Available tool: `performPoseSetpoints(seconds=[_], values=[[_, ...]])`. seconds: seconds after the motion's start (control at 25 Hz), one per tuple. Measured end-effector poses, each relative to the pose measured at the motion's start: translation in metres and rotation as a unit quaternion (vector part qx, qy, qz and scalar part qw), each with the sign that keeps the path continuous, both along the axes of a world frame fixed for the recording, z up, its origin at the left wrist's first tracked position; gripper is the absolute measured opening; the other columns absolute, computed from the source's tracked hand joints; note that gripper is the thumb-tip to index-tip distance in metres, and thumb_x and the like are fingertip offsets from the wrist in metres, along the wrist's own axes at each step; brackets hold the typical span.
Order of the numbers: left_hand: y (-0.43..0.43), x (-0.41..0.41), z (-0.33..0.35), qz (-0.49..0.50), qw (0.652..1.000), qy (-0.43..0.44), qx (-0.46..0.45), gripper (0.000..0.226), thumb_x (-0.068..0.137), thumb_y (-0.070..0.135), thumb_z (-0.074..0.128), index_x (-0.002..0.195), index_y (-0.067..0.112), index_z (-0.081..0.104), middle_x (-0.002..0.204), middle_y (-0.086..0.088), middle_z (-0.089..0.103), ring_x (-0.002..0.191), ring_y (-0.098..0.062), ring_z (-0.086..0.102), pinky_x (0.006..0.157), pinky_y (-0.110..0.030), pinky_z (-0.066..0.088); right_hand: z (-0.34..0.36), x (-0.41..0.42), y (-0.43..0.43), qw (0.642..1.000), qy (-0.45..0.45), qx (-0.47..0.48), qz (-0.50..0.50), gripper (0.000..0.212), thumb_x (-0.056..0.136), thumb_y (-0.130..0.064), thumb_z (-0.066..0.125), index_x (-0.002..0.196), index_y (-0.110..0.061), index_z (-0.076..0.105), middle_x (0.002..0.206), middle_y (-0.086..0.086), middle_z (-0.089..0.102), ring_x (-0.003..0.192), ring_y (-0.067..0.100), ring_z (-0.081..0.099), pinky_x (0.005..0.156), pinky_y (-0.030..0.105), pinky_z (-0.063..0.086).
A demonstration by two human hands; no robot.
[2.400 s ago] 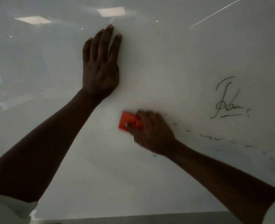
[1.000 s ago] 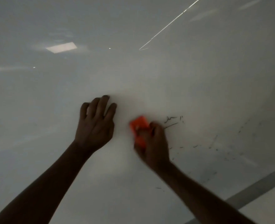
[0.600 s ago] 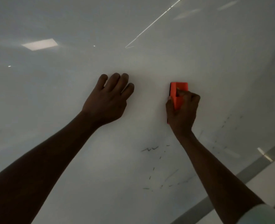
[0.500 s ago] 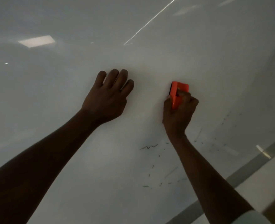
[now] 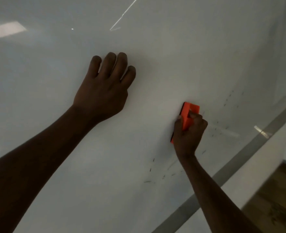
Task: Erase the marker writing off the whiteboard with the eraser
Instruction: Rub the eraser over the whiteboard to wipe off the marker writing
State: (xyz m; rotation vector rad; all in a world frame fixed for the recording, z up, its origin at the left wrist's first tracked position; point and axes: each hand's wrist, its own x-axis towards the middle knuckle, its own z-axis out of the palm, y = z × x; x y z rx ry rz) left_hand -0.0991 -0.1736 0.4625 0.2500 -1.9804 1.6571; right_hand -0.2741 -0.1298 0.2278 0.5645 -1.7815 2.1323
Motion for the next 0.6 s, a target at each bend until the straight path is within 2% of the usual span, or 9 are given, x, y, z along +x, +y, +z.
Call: performPoseSetpoints(seconds=[0.04,0.12,0.16,0.28,0.36,0.4,0.48,0.56,0.6], values=[[0.000,0.000,0.000,0.000,1.000,-0.002,0.002,0.035,0.093,0.013,0.049,0.125,0.000,0.055,0.133,-0.027,0.057,0.115,-0.044,0.057,0.089,-0.053,0.041,0.005,0.016,-0.006,0.998,-0.050,-0.019,-0.012,0.035,0.092,-0.020,0.069,0.116,0.003,0.060,0.103,0.024,0.053,0.089,0.015,0.042,0.079,0.029,0.044],[-0.001,0.000,0.000,-0.005,1.000,-0.004,0.006,0.035,0.094,0.013,0.048,0.126,0.000,0.055,0.134,-0.028,0.056,0.116,-0.044,0.055,0.090,-0.052,0.041,0.014,0.069,-0.012,0.998,-0.022,-0.044,0.029,0.044,0.092,-0.034,0.063,0.120,-0.001,0.059,0.106,0.018,0.050,0.091,0.011,0.041,0.078,0.016,0.041],[-0.002,0.000,-0.001,-0.008,1.000,-0.006,0.008,0.035,0.095,0.014,0.048,0.126,0.000,0.054,0.134,-0.028,0.055,0.117,-0.043,0.053,0.090,-0.052,0.041,0.011,0.098,-0.011,0.996,0.048,-0.029,0.065,0.048,0.092,-0.041,0.060,0.124,-0.005,0.058,0.111,0.014,0.048,0.094,0.015,0.045,0.079,0.014,0.042],[-0.003,0.004,0.001,-0.016,1.000,-0.008,0.014,0.035,0.097,0.015,0.047,0.127,0.000,0.055,0.135,-0.028,0.054,0.118,-0.043,0.051,0.091,-0.052,0.039,-0.019,0.115,0.000,0.947,0.288,0.056,0.135,0.048,0.090,-0.047,0.059,0.133,-0.028,0.051,0.122,0.009,0.044,0.100,0.026,0.053,0.072,0.027,0.051],[-0.002,0.005,0.000,-0.017,1.000,-0.010,0.021,0.035,0.097,0.014,0.047,0.128,-0.001,0.055,0.135,-0.029,0.053,0.118,-0.044,0.050,0.091,-0.053,0.039,-0.036,0.055,0.003,0.933,0.329,0.106,0.099,0.049,0.086,-0.048,0.059,0.130,-0.030,0.051,0.124,0.011,0.045,0.099,0.031,0.056,0.071,0.030,0.053],[-0.001,0.005,-0.001,-0.016,1.000,-0.010,0.023,0.035,0.097,0.014,0.047,0.128,-0.001,0.055,0.135,-0.029,0.053,0.118,-0.044,0.050,0.090,-0.053,0.039,-0.043,0.025,0.006,0.945,0.294,0.126,0.074,0.048,0.086,-0.048,0.057,0.128,-0.026,0.053,0.124,0.012,0.046,0.098,0.032,0.057,0.071,0.031,0.054],[-0.002,0.003,-0.002,-0.017,1.000,-0.002,0.020,0.034,0.097,0.013,0.046,0.126,-0.001,0.055,0.134,-0.029,0.052,0.117,-0.044,0.049,0.090,-0.053,0.038,-0.056,-0.033,0.012,0.978,0.153,0.140,0.021,0.048,0.092,-0.046,0.052,0.128,-0.013,0.056,0.121,0.017,0.050,0.100,0.035,0.057,0.076,0.036,0.054],[-0.003,0.002,-0.002,-0.024,1.000,0.001,0.012,0.034,0.097,0.014,0.045,0.126,-0.001,0.055,0.133,-0.029,0.051,0.116,-0.044,0.048,0.089,-0.053,0.036,-0.060,-0.073,0.014,0.991,-0.091,0.102,-0.004,0.046,0.099,-0.037,0.053,0.133,-0.007,0.052,0.120,0.024,0.052,0.106,0.040,0.056,0.084,0.039,0.048],[-0.006,0.001,-0.002,-0.034,0.999,0.001,0.007,0.035,0.097,0.014,0.045,0.127,-0.001,0.054,0.133,-0.030,0.050,0.115,-0.044,0.047,0.088,-0.053,0.036,-0.054,-0.084,0.013,0.972,-0.222,0.074,-0.003,0.043,0.100,-0.034,0.054,0.135,-0.008,0.049,0.121,0.026,0.051,0.107,0.042,0.057,0.086,0.039,0.046]])
